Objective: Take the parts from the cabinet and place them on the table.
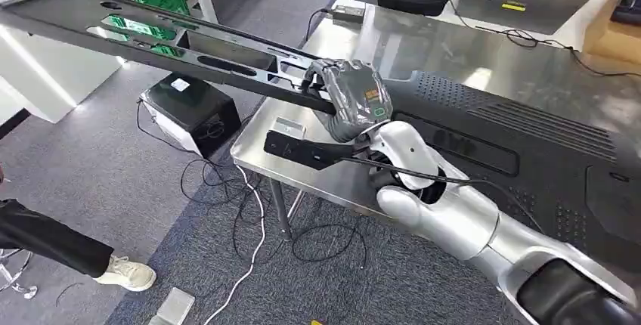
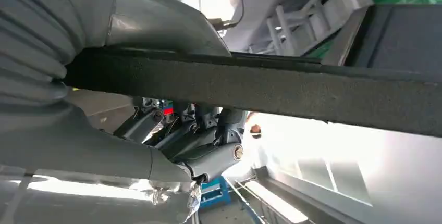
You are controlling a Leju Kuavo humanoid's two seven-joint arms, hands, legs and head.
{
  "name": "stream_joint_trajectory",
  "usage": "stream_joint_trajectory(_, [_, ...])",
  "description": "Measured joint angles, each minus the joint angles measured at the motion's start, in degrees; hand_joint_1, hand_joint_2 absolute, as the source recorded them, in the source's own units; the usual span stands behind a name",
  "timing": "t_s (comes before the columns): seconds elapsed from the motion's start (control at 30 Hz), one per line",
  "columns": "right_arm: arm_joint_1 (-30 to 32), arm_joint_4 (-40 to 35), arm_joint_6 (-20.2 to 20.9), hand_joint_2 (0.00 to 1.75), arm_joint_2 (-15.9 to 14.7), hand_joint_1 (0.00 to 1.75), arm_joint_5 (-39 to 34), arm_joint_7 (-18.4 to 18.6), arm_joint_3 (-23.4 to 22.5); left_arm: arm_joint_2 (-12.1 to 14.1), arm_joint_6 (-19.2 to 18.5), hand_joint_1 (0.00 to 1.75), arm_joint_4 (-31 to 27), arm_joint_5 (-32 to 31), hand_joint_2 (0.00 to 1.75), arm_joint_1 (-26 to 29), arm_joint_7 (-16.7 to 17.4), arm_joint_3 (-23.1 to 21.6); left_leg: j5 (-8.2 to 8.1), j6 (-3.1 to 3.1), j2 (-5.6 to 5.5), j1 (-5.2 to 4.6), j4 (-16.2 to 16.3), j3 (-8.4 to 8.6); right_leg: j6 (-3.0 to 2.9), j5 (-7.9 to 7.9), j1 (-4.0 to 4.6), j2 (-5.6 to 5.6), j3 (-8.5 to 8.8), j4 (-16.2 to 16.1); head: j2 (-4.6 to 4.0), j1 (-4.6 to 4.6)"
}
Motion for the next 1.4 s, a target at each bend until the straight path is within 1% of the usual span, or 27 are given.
stream_joint_trajectory(0.07, [0.0,0.0,-0.07,1.75,-0.18,1.75,0.02,0.0,-0.02,0.0,0.0,0.0,0.0,0.0,1.75,-0.07,0.02,-0.02,0.39,0.89,0.81,0.19,-0.64,0.21,0.99,0.27,-0.08,0.93,-0.07,-0.33,0.0,-0.13])
stream_joint_trajectory(0.1, [0.09,0.0,-0.09,1.75,-0.33,1.75,0.04,0.0,-0.09,0.0,0.0,0.0,0.0,0.0,1.75,-0.21,0.02,-0.02,0.76,1.13,1.54,0.36,-1.19,0.57,1.03,-0.32,-0.16,-0.4,-0.24,0.44,0.0,0.0])
stream_joint_trajectory(0.13, [-0.01,0.0,-0.11,1.75,-0.42,1.75,0.04,0.0,-0.17,0.0,0.0,0.0,0.0,0.0,1.75,-0.28,0.02,-0.02,0.89,1.51,1.74,0.27,-1.45,0.62,1.17,-2.05,0.17,-2.52,-1.24,2.64,0.0,0.59])
stream_joint_trajectory(0.17, [-0.04,0.0,-0.15,1.75,-0.42,1.75,0.11,0.0,-0.33,0.0,0.0,0.0,0.0,-0.02,1.75,-0.26,0.02,-0.02,0.87,1.71,2.22,0.17,-1.44,0.57,1.34,-4.23,0.09,-3.57,-3.07,6.51,0.0,1.09])
stream_joint_trajectory(0.23, [0.1,0.04,-0.13,1.75,-0.42,1.75,0.17,-0.04,-0.33,0.0,0.0,0.0,0.0,-0.18,1.75,-0.22,0.28,-0.04,0.8,1.78,3.2,-0.03,-1.38,0.53,1.62,-7.8,-0.25,-4.52,-7.24,15.45,0.0,1.59])
stream_joint_trajectory(0.27, [0.13,0.11,-0.11,1.75,-0.42,1.75,0.24,-0.2,-0.28,0.0,-0.02,0.0,0.0,-0.37,1.75,-0.27,0.48,-0.07,0.77,1.8,3.63,-0.04,-1.31,0.5,1.73,-7.94,-0.35,-4.69,-8.23,17.44,0.0,1.73])
stream_joint_trajectory(0.3, [0.13,0.26,-0.11,1.75,-0.4,1.75,0.3,-0.35,-0.26,0.0,-0.02,0.0,0.0,-0.52,1.75,-0.33,0.59,-0.09,0.69,1.73,4.04,-0.01,-1.24,0.52,1.82,-6.69,-0.42,-4.8,-7.66,16.29,0.0,1.88])
stream_joint_trajectory(0.33, [0.11,0.37,-0.11,1.75,-0.42,1.75,0.33,-0.44,-0.26,0.0,-0.04,0.0,0.0,-0.55,1.75,-0.42,0.66,-0.11,0.53,1.61,4.38,0.04,-1.09,0.56,1.86,-4.6,-0.48,-4.98,-5.85,12.86,0.0,2.12])
stream_joint_trajectory(0.4, [-0.09,0.61,-0.13,1.75,-0.35,1.75,0.48,-0.46,-0.26,0.0,-0.09,0.0,0.0,-0.68,1.75,-0.65,0.7,-0.15,0.03,1.14,5.07,0.1,-0.56,0.65,1.61,-0.02,-0.49,-6.56,-0.29,2.09,0.0,2.69])
stream_joint_trajectory(0.43, [-0.33,0.81,-0.15,1.75,-0.26,1.75,0.61,-0.63,-0.26,0.0,-0.07,0.0,0.0,-0.7,1.75,-0.79,0.7,-0.17,-0.2,0.78,5.33,-0.23,-0.45,0.45,1.21,-1.24,0.16,-7.81,0.31,0.61,0.0,2.93])
stream_joint_trajectory(0.57, [-2.54,4.08,-0.79,1.75,1.57,1.75,1.72,-2.23,-0.07,0.0,-0.07,0.0,0.0,-1.12,1.75,-1.43,0.98,-0.33,-0.44,-0.44,6.59,-0.18,-0.34,0.76,-0.12,-0.76,0.26,-5.62,0.1,0.22,0.0,2.34])
stream_joint_trajectory(0.6, [-3.46,5.4,-1.01,1.75,2.38,1.75,2.32,-2.62,0.04,0.0,-0.07,0.0,0.0,-1.16,1.75,-1.78,1.14,-0.33,-0.93,-0.88,5.91,0.06,0.28,0.68,-0.52,-0.5,-0.18,-5.46,0.32,-0.14,0.0,2.4])
stream_joint_trajectory(0.67, [-5.52,8.49,-1.95,1.75,4.22,1.75,4.02,-3.32,0.44,-0.04,-0.07,0.0,-0.04,-1.22,1.75,-2.17,1.33,-0.37,-4.39,-1.3,3.83,0.21,5.77,-1.63,-1.05,-0.42,-0.18,-5.04,0.24,-0.14,0.0,1.57])
stream_joint_trajectory(0.73, [-6.76,11.88,-2.86,1.75,6.16,1.75,5.16,-3.5,0.9,-0.04,-0.07,0.0,-0.04,-1.22,1.75,-2.23,1.51,-0.42,-8.49,-1.58,3.21,0.19,15.52,-6.42,-1.19,-0.44,0.0,-4.23,0.22,-0.14,0.0,0.9])
stream_joint_trajectory(0.77, [-7.05,13.17,-2.93,1.75,6.84,1.75,5.35,-3.5,1.05,-0.07,-0.07,0.0,-0.04,-1.22,1.75,-2.19,1.53,-0.42,-8.82,-1.57,3.16,0.2,18.23,-7.97,-1.19,-0.44,0.09,-3.81,0.24,-0.13,0.0,0.63])
stream_joint_trajectory(0.8, [-7.29,14.38,-2.95,1.75,7.41,1.75,5.42,-3.52,1.27,-0.07,-0.05,0.0,-0.04,-1.25,1.75,-2.12,1.57,-0.42,-7.83,-1.47,3.12,0.19,17.99,-8.14,-1.19,-0.44,0.12,-3.37,0.3,-0.12,0.0,0.46])
stream_joint_trajectory(0.87, [-7.75,16.44,-2.97,1.75,8.35,1.75,5.49,-3.58,1.71,-0.04,0.09,0.0,-0.04,-1.27,1.75,-2.12,1.57,-0.42,-2.91,-1.12,2.83,0.18,10.43,-4.98,-1.18,-0.44,0.13,-2.46,0.48,-0.06,0.0,0.04])
stream_joint_trajectory(0.9, [-8.0,17.25,-3.02,1.75,8.79,1.75,5.51,-3.65,1.75,-0.04,0.11,0.0,-0.04,-1.27,1.75,-2.15,1.57,-0.42,-0.15,-0.9,2.02,0.22,4.79,-2.47,-1.15,-0.45,0.09,-2.06,0.53,-0.02,0.0,-0.2])
stream_joint_trajectory(0.93, [-8.35,18.12,-3.06,1.75,9.3,1.75,5.53,-3.67,1.81,-0.04,0.11,0.0,-0.04,-1.27,1.75,-2.14,1.57,-0.42,0.71,-0.69,-0.22,0.45,0.75,-1.13,-1.0,-0.44,0.09,-1.74,0.35,0.0,0.0,-0.42])
stream_joint_trajectory(1.07, [-9.47,21.15,-3.32,1.75,10.47,1.75,7.91,-2.91,2.34,-0.04,0.26,0.0,-0.04,-1.38,1.75,-2.15,1.57,-0.44,0.91,0.2,1.12,-0.14,-0.03,-1.0,0.47,-0.01,-0.14,-0.26,-0.08,-0.19,0.0,-0.33])
stream_joint_trajectory(1.1, [-9.99,22.18,-3.34,1.75,10.68,1.75,9.0,-2.67,2.51,-0.13,0.28,0.0,-0.04,-1.51,1.75,-2.33,1.57,-0.44,1.33,0.71,1.67,0.52,-0.89,-0.67,0.81,-0.27,0.1,-0.28,-0.34,0.06,0.0,-0.24])
stream_joint_trajectory(1.13, [-10.61,23.33,-3.43,1.75,10.93,1.75,10.12,-2.43,2.71,-0.13,0.31,0.0,-0.04,-1.71,1.75,-2.55,1.57,-0.44,1.52,1.08,2.03,0.4,-1.15,-0.6,0.93,-1.35,0.32,-2.24,-0.78,1.43,0.0,0.0])
stream_joint_trajectory(1.2, [-11.86,26.08,-3.76,1.75,11.82,1.75,12.0,-2.3,3.21,-0.13,0.39,0.0,-0.04,-1.84,1.75,-2.67,1.71,-0.44,1.6,1.4,2.71,0.25,-1.13,-0.75,1.12,-5.74,0.13,-4.17,-4.66,9.67,0.0,1.18])
stream_joint_trajectory(1.27, [-12.45,29.05,-4.04,1.75,13.03,1.75,12.92,-2.56,3.63,-0.13,0.02,0.0,-0.04,-1.77,1.75,-2.69,2.36,-0.44,1.52,1.49,3.51,0.12,-1.08,-0.74,1.28,-8.12,-0.08,-4.63,-8.16,17.16,0.0,1.55])
stream_joint_trajectory(1.3, [-12.6,30.5,-4.11,1.75,13.55,1.75,13.38,-2.82,3.8,-0.13,-0.57,0.0,-0.04,-1.7,1.75,-2.75,2.76,-0.44,1.48,1.49,3.88,0.12,-1.01,-0.73,1.32,-7.58,-0.12,-4.73,-8.47,17.6,0.0,1.7])
stream_joint_trajectory(1.33, [-12.91,32.17,-4.11,1.75,14.16,1.75,13.94,-3.02,4.13,-0.13,-1.09,0.0,-0.04,-1.73,1.75,-2.83,2.93,-0.44,1.38,1.41,4.27,0.13,-0.9,-0.71,1.32,-5.71,-0.16,-4.85,-7.28,15.13,0.0,1.96])
stream_joint_trajectory(1.4, [-13.86,35.32,-3.96,1.75,15.51,1.75,15.08,-2.8,4.81,-0.15,-1.66,0.0,-0.04,-1.81,1.75,-3.06,2.95,-0.44,1.02,1.14,5.0,0.15,-0.46,-0.68,1.02,-0.63,-0.15,-6.09,-2.0,4.54,0.0,2.55])
